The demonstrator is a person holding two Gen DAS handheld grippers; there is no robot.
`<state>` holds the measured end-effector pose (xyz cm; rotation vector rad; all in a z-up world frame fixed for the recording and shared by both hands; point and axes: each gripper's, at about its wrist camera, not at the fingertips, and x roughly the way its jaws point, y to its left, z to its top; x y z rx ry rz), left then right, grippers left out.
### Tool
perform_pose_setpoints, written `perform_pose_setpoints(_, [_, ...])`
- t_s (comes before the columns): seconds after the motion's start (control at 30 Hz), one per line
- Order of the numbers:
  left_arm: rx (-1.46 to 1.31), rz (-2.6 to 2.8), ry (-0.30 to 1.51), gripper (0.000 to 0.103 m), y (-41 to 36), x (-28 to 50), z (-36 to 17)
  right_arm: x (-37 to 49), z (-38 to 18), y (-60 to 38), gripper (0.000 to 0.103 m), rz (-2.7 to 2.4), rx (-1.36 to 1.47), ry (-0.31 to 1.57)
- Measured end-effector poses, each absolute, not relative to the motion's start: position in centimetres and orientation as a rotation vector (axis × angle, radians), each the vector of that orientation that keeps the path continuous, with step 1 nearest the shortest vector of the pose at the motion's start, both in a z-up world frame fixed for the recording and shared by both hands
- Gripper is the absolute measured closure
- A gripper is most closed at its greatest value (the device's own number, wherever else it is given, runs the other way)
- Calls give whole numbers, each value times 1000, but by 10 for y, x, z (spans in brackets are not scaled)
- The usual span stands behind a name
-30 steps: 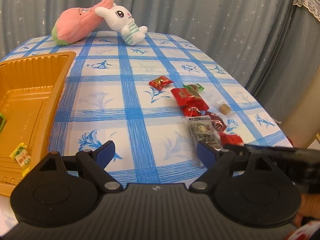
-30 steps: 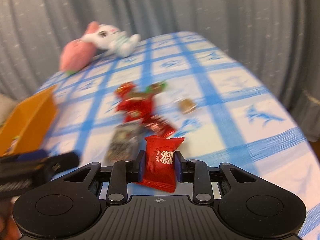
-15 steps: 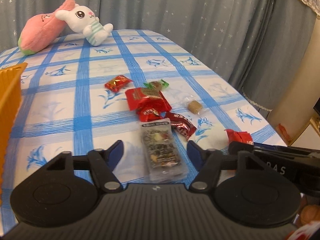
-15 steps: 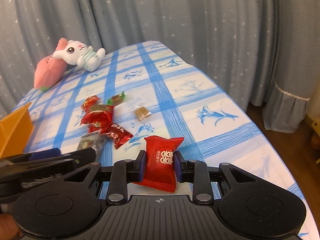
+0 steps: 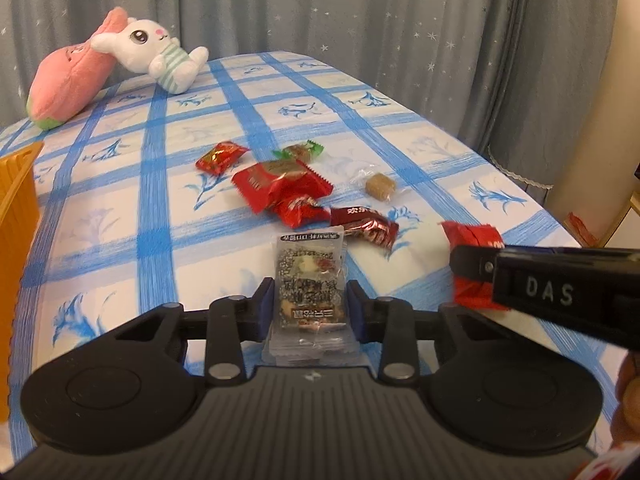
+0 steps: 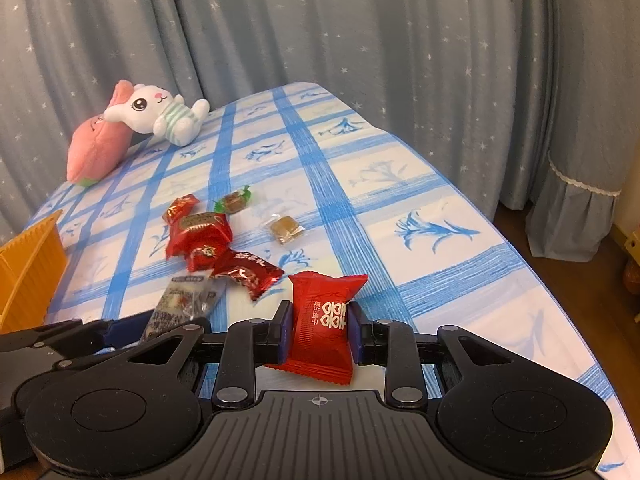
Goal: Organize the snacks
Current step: 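Carry the red packet and nut bar pack with both tools over the tray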
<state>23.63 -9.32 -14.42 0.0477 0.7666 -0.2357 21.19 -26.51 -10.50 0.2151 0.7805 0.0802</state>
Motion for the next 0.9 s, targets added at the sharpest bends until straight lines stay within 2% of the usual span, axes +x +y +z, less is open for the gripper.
perform_pose_setpoints(0.3, [4,-192,773,69,-67,200,-129,198,-96,-246,75,148,182,757])
perform_pose_setpoints(0.9, [-40,-113,718,70,-28,106,-71,114,-56,-215,76,233,185,741])
